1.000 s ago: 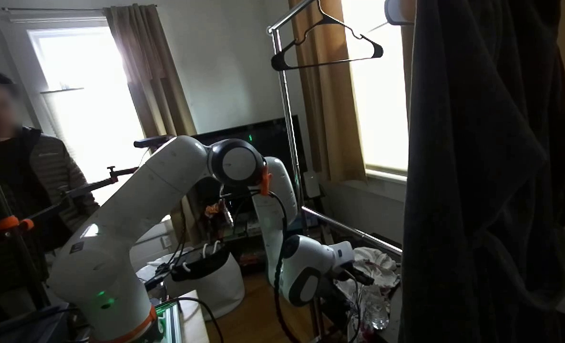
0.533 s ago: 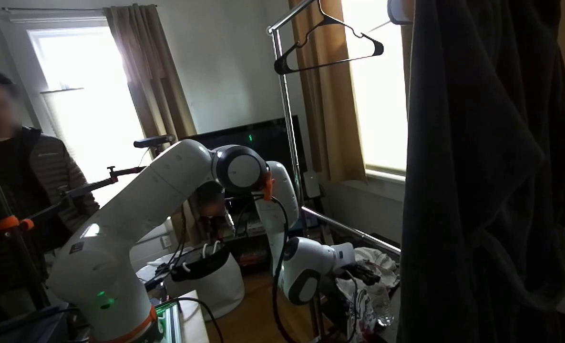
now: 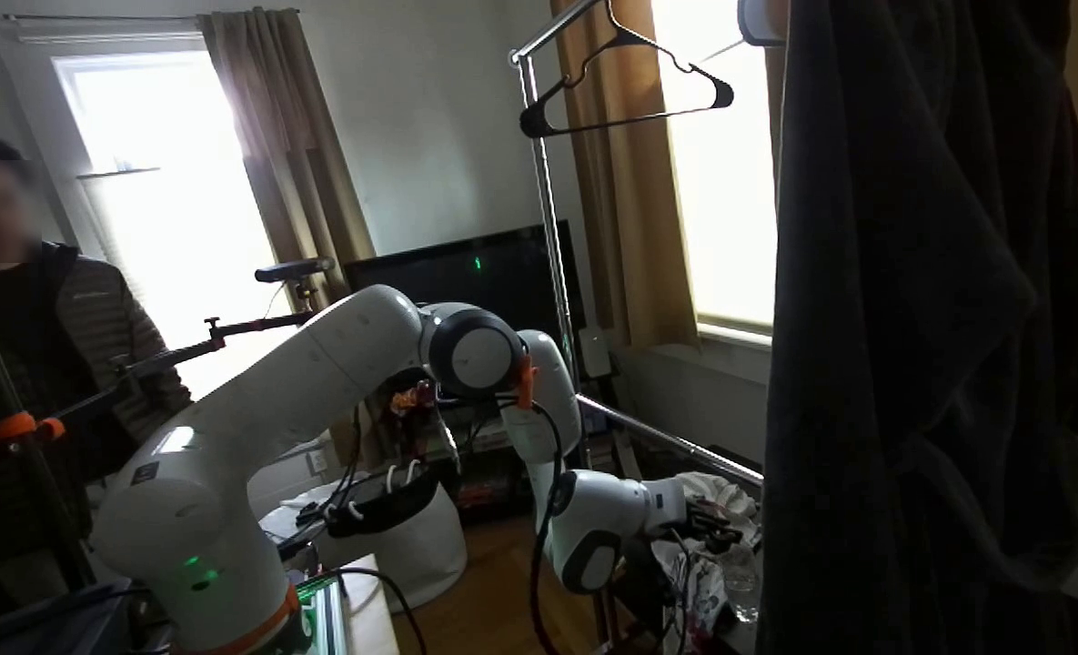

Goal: Remove the water bottle from the pocket of the robe and put it on top of the black cabinet.

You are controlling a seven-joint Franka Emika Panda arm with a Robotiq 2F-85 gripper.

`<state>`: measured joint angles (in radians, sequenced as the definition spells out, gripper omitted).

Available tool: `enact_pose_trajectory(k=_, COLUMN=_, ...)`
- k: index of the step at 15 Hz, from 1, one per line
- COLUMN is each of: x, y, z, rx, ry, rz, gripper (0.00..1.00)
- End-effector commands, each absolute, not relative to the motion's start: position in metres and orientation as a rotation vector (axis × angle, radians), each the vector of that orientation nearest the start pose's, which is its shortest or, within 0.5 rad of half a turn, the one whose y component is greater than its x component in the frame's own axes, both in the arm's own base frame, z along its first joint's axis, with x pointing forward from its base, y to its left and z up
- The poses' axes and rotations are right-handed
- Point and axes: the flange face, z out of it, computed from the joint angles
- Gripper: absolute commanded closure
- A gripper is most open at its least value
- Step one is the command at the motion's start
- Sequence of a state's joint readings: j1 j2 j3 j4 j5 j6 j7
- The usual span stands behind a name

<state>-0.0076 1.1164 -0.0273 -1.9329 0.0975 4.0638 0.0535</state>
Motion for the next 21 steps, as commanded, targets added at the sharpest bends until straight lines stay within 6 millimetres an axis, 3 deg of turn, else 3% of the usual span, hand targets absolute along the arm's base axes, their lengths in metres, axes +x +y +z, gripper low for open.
enact_pose_trajectory(k=1, x=0.583, y=-0.034, z=0.024, rx=-2.732, ry=0.316, rz=-1.630, gripper=0.92)
enact_pose_trajectory(k=10, x=0.600, y=-0.034, z=-0.004, rx=-2.705, ry=0.456, rz=-1.674, gripper=0.92)
enact_pose_trajectory(k=11, x=0.601, y=-0.033, z=-0.006, rx=-2.699, ry=0.466, rz=-1.679, gripper=0.43)
enact_pose_trajectory(k=12, x=0.602, y=-0.033, z=-0.007, rx=-2.697, ry=0.473, rz=-1.684, gripper=0.43)
enact_pose_trajectory(k=18, x=0.608, y=-0.036, z=-0.001, rx=-2.672, ry=0.499, rz=-1.719, gripper=0.01)
enact_pose_trajectory(k=21, x=0.603, y=-0.035, z=0.000, rx=-2.720, ry=0.395, rz=-1.629, gripper=0.00)
